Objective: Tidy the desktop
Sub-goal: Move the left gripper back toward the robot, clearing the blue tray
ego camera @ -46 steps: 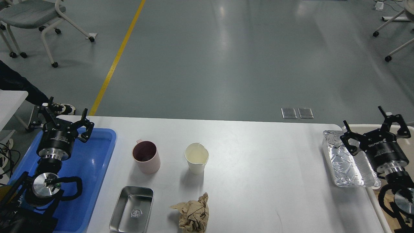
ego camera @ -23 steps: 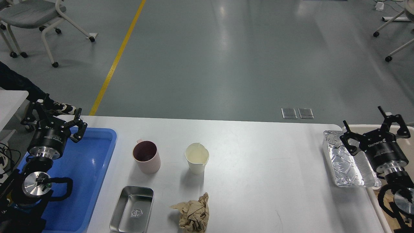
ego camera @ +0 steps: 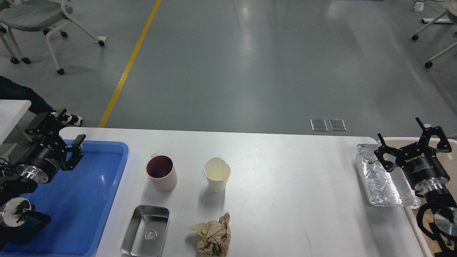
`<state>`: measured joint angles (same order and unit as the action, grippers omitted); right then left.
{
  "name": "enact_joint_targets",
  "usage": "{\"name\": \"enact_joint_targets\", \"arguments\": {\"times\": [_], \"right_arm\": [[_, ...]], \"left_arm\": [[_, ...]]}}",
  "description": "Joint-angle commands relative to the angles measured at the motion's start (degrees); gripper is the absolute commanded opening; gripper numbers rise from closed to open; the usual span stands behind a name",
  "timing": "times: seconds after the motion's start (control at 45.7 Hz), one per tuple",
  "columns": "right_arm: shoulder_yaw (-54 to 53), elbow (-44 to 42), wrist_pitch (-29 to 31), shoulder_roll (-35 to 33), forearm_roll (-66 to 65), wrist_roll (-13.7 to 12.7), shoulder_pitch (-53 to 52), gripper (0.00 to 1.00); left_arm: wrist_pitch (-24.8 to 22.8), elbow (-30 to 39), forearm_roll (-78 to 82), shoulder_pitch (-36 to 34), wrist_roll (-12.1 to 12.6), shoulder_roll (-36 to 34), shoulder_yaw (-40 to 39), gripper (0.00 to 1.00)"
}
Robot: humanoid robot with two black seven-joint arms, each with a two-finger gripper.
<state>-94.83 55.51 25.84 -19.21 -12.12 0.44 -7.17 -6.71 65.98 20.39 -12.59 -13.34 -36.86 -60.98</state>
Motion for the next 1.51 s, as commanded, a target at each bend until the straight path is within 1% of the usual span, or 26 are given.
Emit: {"name": "enact_joint_targets", "arguments": {"times": [0.0,0.131,0.197,0.241,0.372,0.503,0.634,0.722,0.853,0.962,1.487], "right_arm": [[0.0,0.1,-0.1,0.6,-0.8,0.0,-0.4,1.0],[0.1,0.0,-0.2,0.3,-1.2,0.0,-0.5,1.0],[0.5,0.0,-0.3,0.4,-2.9,-0.1,-0.6,1.0],[1.0,0.0,-0.4,0.4,-3.8,0.0,-0.7,1.0],[1.1,-0.1,-0.4,0.1,-4.1,-0.1,-0.8,1.0],[1.1,-0.1,-0.4,0.4,-4.2,0.0,-0.7,1.0],[1.2,0.0,-0.4,0.5,-4.4,0.0,-0.7,1.0],[1.2,0.0,-0.3,0.5,-4.5,0.0,-0.7,1.0],[1.2,0.1,-0.4,0.6,-4.5,0.0,-0.6,1.0],[1.2,0.1,-0.3,0.6,-4.5,0.0,-0.5,1.0],[1.1,0.2,-0.4,0.6,-4.5,0.0,-0.6,1.0]], "left_arm": [[1.8,5.9,2.4,0.3,0.9,-4.5,1.9,0.94],[3.5,7.5,3.3,-0.4,2.4,-9.6,5.4,0.94],[3.4,8.1,3.4,-1.0,3.8,-11.8,7.4,0.94],[3.5,9.0,3.7,-1.0,4.3,-13.8,8.8,0.94],[3.4,12.0,4.0,-0.8,4.2,-20.2,11.1,0.94],[2.9,13.4,4.7,-0.6,4.2,-25.5,11.9,0.94],[2.9,17.2,6.0,-0.2,4.2,-32.0,12.5,0.94],[2.9,17.7,7.5,0.0,4.2,-35.9,13.3,0.94],[2.7,17.9,9.7,0.0,4.1,-39.5,13.4,0.95],[2.4,19.1,11.5,0.1,3.9,-41.1,13.4,0.96],[2.4,19.5,12.7,0.2,4.1,-40.1,14.0,0.96]]}}
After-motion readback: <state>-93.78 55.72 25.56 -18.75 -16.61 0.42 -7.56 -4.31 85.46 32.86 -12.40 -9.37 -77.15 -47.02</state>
